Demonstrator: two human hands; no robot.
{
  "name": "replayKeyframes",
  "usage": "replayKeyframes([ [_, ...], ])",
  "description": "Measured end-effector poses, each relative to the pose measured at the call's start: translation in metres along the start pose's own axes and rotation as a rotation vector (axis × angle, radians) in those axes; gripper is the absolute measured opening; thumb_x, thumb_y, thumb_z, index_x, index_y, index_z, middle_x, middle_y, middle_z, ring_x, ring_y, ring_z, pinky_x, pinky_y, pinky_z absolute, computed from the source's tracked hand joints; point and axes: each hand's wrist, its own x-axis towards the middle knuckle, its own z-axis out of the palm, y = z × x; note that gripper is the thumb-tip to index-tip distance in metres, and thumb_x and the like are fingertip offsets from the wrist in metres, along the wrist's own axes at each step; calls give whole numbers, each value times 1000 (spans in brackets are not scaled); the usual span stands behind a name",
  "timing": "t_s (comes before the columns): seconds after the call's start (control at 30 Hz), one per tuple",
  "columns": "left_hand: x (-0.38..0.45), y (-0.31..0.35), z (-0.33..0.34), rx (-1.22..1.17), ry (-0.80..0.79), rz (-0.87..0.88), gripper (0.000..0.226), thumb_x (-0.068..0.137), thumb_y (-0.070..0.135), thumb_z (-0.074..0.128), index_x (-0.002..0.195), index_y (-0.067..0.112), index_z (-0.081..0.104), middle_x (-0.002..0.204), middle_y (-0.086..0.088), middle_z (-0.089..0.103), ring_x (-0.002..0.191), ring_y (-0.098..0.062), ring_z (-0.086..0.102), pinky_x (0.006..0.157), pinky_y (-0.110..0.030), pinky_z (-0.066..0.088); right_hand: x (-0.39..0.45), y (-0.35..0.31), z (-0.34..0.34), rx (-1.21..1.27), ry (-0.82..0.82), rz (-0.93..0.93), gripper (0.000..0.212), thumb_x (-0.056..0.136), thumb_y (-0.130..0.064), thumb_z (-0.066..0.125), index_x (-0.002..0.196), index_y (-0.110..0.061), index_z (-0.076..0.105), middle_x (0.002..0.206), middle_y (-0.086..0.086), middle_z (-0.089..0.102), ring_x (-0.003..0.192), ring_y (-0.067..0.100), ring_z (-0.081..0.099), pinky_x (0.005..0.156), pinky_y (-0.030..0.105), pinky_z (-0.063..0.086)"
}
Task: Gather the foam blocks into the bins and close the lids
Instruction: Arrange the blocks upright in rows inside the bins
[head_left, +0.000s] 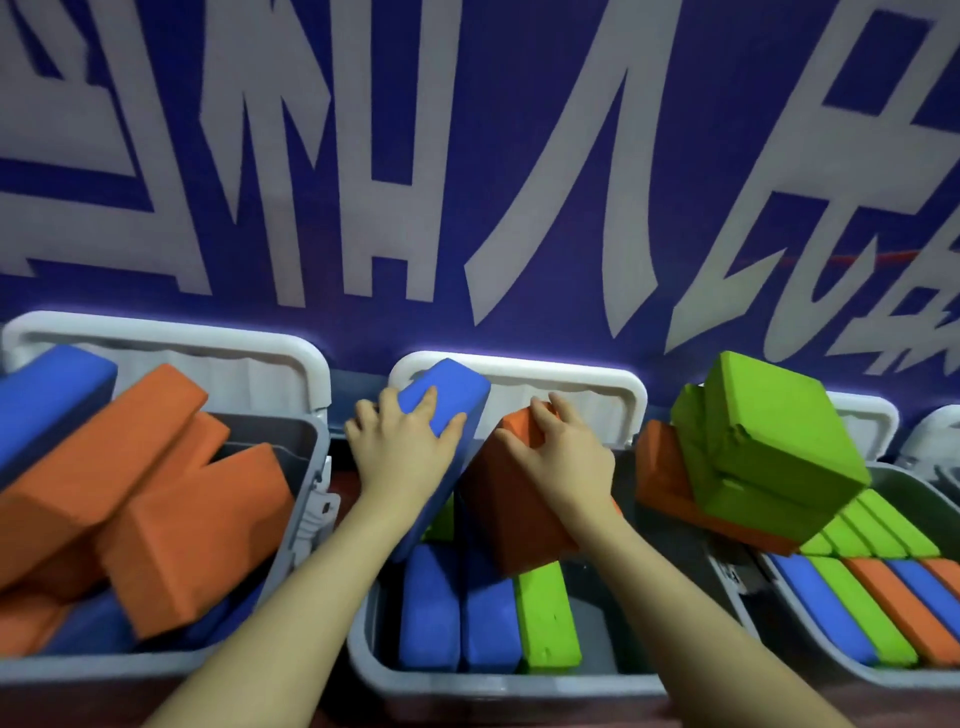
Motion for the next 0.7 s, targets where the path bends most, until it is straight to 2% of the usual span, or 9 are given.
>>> replayKeyframes([
  [0.07,0,3,1,49,-16,44,42,72,49,72,100,17,75,79,-16,61,64,-36,54,64,-44,47,1,1,3,14,-20,13,61,89,-61,49,141,-29,42,154,-6,30,132,24,41,95,41,41],
  [0.13,-2,2,2,91,-45,135,50,76,51,52,105,16,73,81,-16,61,62,-35,53,62,-42,46,2,2,3,15,-53,-23,62,89,-60,50,142,-30,39,155,-5,27,133,25,39,95,42,41],
  [0.2,-3,0,1,84,-97,228,62,74,51,38,110,15,72,84,-16,61,60,-33,52,60,-40,46,2,5,4,16,-125,-87,67,89,-55,52,147,-29,30,159,-2,16,137,26,32,97,44,41],
  [0.3,-2,-5,-2,101,-108,337,66,73,53,34,113,16,71,88,-18,63,55,-33,52,57,-39,46,1,16,3,13,-212,-216,78,87,-45,59,151,-24,19,159,1,5,138,29,27,96,44,44],
  [0.43,6,-7,-7,168,-114,421,63,76,54,34,113,19,71,107,-22,65,52,-33,53,58,-39,48,0,32,-1,152,-224,-303,83,74,-51,66,143,-23,29,142,-10,14,126,25,37,89,46,49],
  [0.5,8,-1,-20,278,-220,428,64,85,56,31,134,23,56,130,-23,54,67,-34,57,69,-38,45,0,38,-1,140,-240,-330,87,74,-54,69,145,-26,28,143,-11,15,127,23,35,91,46,48],
  [0.53,10,-1,-22,341,-270,438,65,91,57,29,146,25,38,145,-20,39,80,-33,57,76,-36,41,0,41,-1,100,-261,-345,91,75,-54,70,148,-28,23,146,-11,13,129,23,35,93,45,47],
  [0.6,12,-1,-25,401,-409,437,70,94,61,25,153,29,8,156,-15,15,94,-31,53,83,-35,35,-1,48,-1,45,-313,-368,97,76,-53,70,152,-35,13,152,-16,3,133,23,33,96,45,46],
  [0.7,16,1,-28,423,-461,472,69,93,63,26,152,35,4,158,-16,6,98,-33,53,89,-37,35,-7,59,0,158,-387,-402,101,73,-51,70,152,-38,10,154,-25,-8,142,19,22,105,45,39],
])
